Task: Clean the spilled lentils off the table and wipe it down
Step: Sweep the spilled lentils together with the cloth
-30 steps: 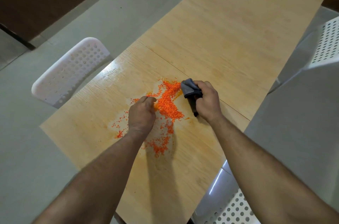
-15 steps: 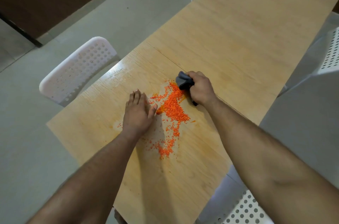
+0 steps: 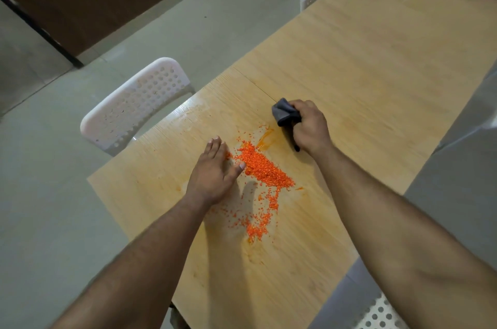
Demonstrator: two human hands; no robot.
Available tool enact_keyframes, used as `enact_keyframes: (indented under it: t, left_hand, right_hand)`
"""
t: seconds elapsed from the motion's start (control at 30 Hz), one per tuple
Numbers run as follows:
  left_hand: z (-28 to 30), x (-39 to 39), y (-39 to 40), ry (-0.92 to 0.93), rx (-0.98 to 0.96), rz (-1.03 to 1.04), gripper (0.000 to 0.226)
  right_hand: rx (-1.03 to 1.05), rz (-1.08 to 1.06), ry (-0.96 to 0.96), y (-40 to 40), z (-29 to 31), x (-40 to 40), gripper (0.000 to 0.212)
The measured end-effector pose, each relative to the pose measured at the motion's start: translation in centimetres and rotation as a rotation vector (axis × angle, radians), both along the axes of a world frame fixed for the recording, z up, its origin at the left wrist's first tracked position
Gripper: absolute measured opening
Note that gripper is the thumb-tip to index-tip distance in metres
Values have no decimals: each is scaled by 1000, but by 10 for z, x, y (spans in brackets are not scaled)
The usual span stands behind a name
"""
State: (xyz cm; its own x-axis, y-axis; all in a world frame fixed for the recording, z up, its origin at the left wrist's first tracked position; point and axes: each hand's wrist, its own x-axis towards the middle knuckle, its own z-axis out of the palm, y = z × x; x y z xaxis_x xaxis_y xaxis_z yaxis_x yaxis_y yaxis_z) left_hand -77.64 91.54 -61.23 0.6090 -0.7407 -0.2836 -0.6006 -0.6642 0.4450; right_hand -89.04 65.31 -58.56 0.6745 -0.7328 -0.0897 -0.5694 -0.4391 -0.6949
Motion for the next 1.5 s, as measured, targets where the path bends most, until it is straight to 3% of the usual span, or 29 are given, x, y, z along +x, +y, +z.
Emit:
enact_keyframes:
  t: [0.2,0.4,0.47,0.6,0.73,0.8,0.97,1.23,1.4,1.5]
  left_hand:
    - [1,4,5,-30,7,9,98]
    - [2,13,14,2,-30,39,92]
    - [3,16,16,-4,-31,44,91]
    - [1,17,16,-18,-24,62,93]
    - [-4,14,14,-2,-24,85,101]
    - [-5,13,13,4,-39,89,102]
    - [-8,8,25,52,-114,88,100]
    - [-6,-22,64,76,-155,9,103]
    - [2,-29,69,52,-37,-47,132]
    - [2,-32,66,18,51,-85,148]
  right_hand:
    - [-4,164,124,23,-1,36,36]
    - [106,574,129,66,-3,24,56]
    - [112,528,49,62,-4,20,53]
    - [-1,252,-90,34,-2,35,27]
    - [-33,153,51,16,-6,67,48]
    - [-52,168,116,24,-6,79,47]
    - [-82,459,181,65,0,90,50]
    - [-76,867,291,98,22,44,54]
    - [20,523,103,73,39,11,35]
    - [23,280,176,52,33,-25,45]
